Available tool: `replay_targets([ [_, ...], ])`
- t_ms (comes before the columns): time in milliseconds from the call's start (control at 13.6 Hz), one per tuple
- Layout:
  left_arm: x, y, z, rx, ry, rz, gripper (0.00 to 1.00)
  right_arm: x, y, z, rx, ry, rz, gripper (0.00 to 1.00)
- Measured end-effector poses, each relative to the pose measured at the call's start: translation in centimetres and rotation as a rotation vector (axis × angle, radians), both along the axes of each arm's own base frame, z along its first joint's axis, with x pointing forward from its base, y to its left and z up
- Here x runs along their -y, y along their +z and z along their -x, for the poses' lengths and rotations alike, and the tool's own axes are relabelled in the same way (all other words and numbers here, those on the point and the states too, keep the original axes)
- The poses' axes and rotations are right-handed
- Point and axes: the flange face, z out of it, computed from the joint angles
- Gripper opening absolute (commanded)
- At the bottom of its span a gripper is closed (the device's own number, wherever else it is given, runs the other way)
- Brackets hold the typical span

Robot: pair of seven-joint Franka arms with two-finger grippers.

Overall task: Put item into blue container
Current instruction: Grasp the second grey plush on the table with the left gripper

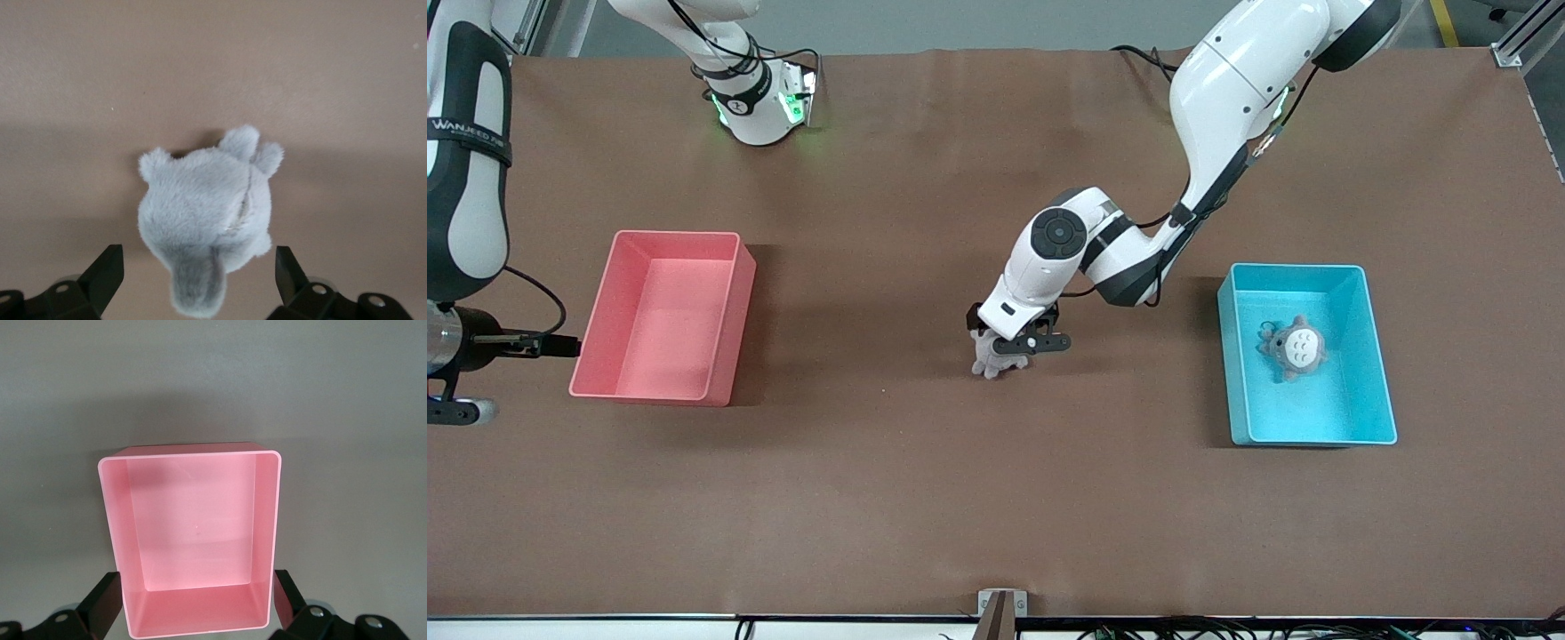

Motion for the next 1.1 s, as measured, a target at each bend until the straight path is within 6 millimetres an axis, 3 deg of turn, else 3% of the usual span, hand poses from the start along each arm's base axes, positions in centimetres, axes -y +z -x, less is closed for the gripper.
replay_targets([
  [294,0.1,-1.0,-1.2,-0.018,0.115,0.018,1.0,-0.6,-0.2,-0.1,-0.002,0.01,-0.004,1.0],
  [735,0.3,-1.9,-2.0,-0.024,0.142,0.033,1.0,-0.9,0.4,0.0,-0.001,0.015,-0.008,1.0],
  [1102,0.3,-3.2,-2.5,-0.024,0.154,0.047,0.98,-0.8,2.4,2.6,-0.005,0.009,-0.02,1.0],
])
